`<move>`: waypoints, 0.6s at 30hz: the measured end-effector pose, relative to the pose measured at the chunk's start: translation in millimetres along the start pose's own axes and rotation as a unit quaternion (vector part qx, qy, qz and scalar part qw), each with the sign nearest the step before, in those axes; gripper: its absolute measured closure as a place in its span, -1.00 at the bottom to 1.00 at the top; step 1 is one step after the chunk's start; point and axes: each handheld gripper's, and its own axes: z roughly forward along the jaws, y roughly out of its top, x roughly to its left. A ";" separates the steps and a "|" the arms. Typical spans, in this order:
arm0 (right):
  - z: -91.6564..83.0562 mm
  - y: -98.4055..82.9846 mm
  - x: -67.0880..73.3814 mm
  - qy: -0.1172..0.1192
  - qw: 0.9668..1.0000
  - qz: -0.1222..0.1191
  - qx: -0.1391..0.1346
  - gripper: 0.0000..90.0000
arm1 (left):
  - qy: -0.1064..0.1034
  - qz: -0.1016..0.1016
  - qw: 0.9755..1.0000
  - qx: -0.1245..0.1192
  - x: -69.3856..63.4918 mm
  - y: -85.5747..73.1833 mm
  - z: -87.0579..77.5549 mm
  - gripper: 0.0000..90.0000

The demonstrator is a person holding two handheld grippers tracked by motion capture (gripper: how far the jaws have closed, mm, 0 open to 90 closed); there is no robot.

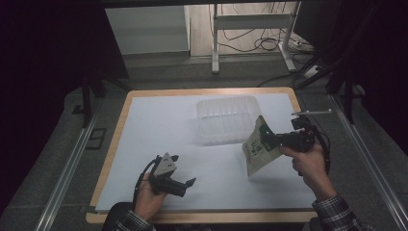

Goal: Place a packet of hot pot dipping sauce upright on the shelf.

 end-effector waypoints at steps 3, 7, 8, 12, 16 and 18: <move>-4.2 5.9 -3.6 0.004 1.000 0.007 -0.004 0.98 | 0.000 0.001 1.000 0.000 0.1 0.1 -0.1 -1.00; -10.8 15.6 -5.5 -0.002 1.000 0.007 -0.015 0.99 | 0.000 0.001 1.000 0.000 0.1 0.1 0.0 -1.00; -12.1 17.4 -5.6 -0.004 1.000 0.007 -0.017 0.98 | 0.000 0.001 1.000 0.000 0.1 0.1 0.0 -1.00; -18.3 26.4 -8.0 -0.007 1.000 0.007 -0.026 0.98 | -0.001 0.001 1.000 0.000 0.1 0.2 -0.1 -1.00; -21.3 34.8 -9.7 -0.010 0.999 0.006 -0.030 0.98 | -0.001 0.001 1.000 0.000 0.0 0.2 0.0 -1.00; -21.3 41.8 -10.5 -0.015 0.999 0.005 -0.030 0.99 | -0.001 0.001 1.000 0.000 -0.1 0.3 -0.1 -1.00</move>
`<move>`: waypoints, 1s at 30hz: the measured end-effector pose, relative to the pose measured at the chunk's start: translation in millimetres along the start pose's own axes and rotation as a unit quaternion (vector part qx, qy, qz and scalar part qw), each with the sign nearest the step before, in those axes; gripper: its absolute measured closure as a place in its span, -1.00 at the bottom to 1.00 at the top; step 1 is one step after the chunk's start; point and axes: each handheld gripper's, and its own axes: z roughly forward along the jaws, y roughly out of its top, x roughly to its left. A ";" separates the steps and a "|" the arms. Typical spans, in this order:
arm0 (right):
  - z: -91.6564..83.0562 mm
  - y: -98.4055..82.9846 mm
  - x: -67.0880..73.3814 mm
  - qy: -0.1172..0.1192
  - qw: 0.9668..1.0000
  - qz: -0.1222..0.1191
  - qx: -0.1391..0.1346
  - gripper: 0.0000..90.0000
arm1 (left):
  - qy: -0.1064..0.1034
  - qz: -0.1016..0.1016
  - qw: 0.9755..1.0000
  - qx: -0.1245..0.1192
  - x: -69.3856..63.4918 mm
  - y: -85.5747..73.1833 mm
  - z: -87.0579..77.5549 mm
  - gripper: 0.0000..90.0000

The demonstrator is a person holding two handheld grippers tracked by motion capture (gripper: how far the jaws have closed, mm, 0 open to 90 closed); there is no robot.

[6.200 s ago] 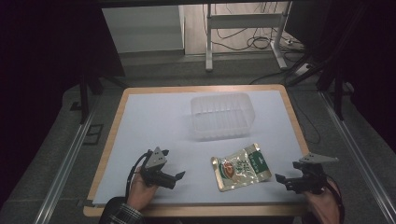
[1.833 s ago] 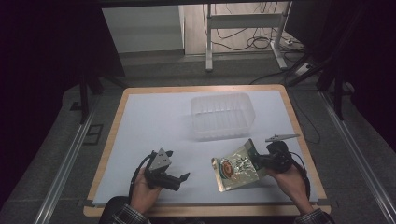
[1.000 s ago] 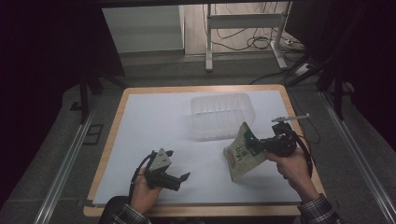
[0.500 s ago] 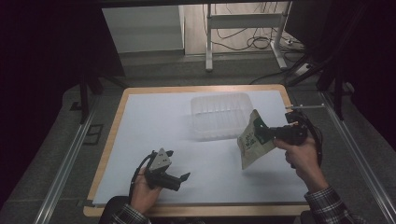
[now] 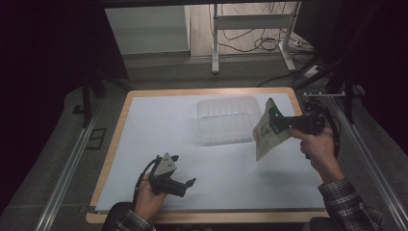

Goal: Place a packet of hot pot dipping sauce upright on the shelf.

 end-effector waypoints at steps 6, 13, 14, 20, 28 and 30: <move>3.7 11.8 -3.8 -0.010 1.000 -0.003 0.001 0.99 | -0.001 0.000 1.000 -0.001 -0.1 0.1 -0.3 -1.00; 9.6 28.9 -10.6 -0.016 1.000 -0.005 -0.004 0.98 | 0.000 -0.001 1.000 -0.002 0.0 0.2 -0.7 -1.00; 10.7 31.9 -11.5 -0.015 1.000 -0.006 -0.005 0.98 | 0.000 -0.001 1.000 -0.002 0.0 0.2 -0.7 -1.00; 17.1 47.6 -15.2 -0.022 1.000 -0.012 -0.005 0.98 | -0.001 -0.001 1.000 -0.002 -0.1 0.2 -0.9 -1.00; 29.7 63.0 -23.8 -0.038 0.999 -0.016 -0.002 0.99 | -0.002 0.001 1.000 -0.002 -0.6 0.3 -0.9 -1.00; 32.8 66.3 -26.5 -0.042 0.999 -0.015 -0.002 0.98 | -0.002 0.001 1.000 -0.002 -0.5 0.3 -1.1 -1.00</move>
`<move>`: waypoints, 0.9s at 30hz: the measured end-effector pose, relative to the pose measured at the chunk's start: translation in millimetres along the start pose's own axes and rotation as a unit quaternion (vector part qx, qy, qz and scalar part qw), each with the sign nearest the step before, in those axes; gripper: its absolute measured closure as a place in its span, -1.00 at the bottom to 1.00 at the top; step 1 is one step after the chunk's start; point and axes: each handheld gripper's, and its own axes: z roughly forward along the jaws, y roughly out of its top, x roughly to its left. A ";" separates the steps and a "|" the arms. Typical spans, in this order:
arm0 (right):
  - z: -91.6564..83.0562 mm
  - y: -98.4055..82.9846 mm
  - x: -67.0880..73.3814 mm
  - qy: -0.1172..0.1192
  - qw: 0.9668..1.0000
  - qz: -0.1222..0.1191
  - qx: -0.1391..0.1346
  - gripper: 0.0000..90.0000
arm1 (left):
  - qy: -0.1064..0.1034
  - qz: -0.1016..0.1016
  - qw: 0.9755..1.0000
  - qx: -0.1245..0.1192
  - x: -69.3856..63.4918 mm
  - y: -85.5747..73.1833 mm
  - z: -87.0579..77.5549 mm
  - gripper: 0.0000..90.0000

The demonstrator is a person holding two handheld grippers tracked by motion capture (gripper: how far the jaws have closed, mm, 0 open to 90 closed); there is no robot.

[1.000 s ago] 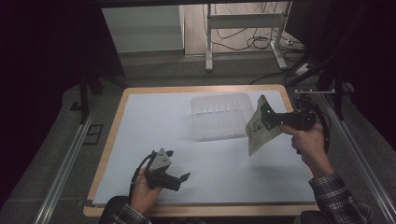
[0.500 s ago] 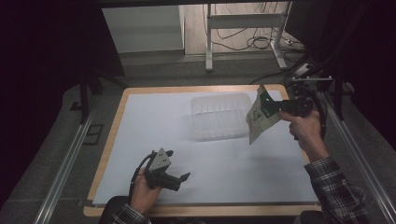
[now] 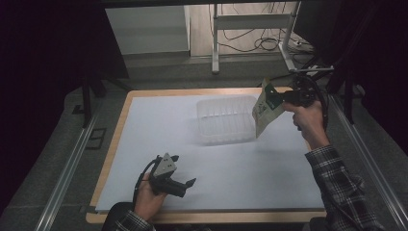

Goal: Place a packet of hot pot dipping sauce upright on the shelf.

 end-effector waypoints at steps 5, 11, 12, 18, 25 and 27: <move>7.8 8.1 -5.7 -0.007 1.000 0.002 -0.003 0.98 | 0.000 0.000 1.000 0.000 0.1 0.0 -0.1 -1.00; 14.6 16.3 -10.0 -0.012 1.000 0.004 -0.010 0.98 | 0.000 0.000 1.000 0.002 -0.4 0.1 0.5 -1.00; 15.5 17.8 -10.4 -0.013 1.000 0.005 -0.010 0.98 | 0.000 0.000 1.000 0.002 -0.3 0.1 0.4 -1.00; 22.1 24.7 -16.9 -0.020 1.000 0.009 -0.012 0.98 | 0.000 0.001 1.000 0.003 -0.5 0.1 0.7 -1.00; 32.2 26.5 -25.0 -0.030 0.999 0.017 -0.007 0.98 | -0.001 0.001 1.000 0.004 -0.8 0.1 1.2 -1.00; 35.6 26.5 -26.1 -0.031 0.999 0.018 -0.005 0.98 | -0.001 0.000 1.000 0.004 -0.5 0.0 1.1 -1.00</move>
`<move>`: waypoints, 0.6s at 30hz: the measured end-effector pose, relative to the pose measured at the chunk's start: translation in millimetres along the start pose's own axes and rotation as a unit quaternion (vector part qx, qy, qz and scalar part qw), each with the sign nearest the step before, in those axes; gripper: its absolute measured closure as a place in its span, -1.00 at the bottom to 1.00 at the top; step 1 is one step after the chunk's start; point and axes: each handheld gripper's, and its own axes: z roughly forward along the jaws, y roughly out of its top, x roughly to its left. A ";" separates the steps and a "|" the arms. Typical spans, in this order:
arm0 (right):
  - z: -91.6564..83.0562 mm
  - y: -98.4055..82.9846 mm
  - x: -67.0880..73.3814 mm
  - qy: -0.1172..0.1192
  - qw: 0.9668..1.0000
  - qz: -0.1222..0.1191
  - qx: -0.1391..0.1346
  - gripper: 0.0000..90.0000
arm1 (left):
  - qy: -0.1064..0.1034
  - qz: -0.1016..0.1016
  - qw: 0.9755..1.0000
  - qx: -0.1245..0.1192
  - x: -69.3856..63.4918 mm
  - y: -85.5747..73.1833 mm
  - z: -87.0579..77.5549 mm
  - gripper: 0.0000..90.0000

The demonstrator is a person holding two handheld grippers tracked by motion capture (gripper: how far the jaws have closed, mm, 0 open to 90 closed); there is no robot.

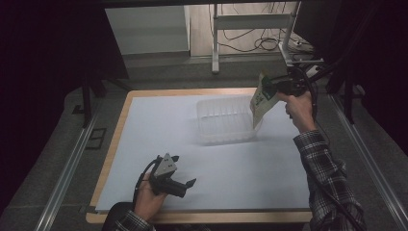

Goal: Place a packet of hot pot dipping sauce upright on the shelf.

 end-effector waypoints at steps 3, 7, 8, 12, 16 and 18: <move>5.5 -0.3 -0.6 -0.003 1.000 0.000 0.003 0.98 | 0.000 0.002 1.000 0.002 0.2 0.0 -0.1 -1.00; 14.7 -2.1 -2.1 -0.005 1.000 0.001 0.010 0.98 | 0.000 0.003 1.000 0.004 0.2 -0.1 0.3 -1.00; 14.7 -2.1 -2.1 -0.005 1.000 0.001 0.010 0.98 | 0.000 0.003 1.000 0.004 0.2 -0.1 0.3 -1.00; 20.6 -4.2 -4.2 -0.006 1.000 0.003 0.015 0.98 | -0.001 0.003 1.000 0.005 0.0 0.0 0.5 -1.00; 25.2 -6.7 -6.8 -0.006 1.000 0.007 0.018 0.98 | -0.001 0.003 1.000 0.006 -0.3 0.0 0.6 -1.00; 28.5 -8.8 -8.8 -0.007 1.000 0.010 0.021 0.98 | -0.002 0.003 1.000 0.007 -0.5 0.0 0.9 -1.00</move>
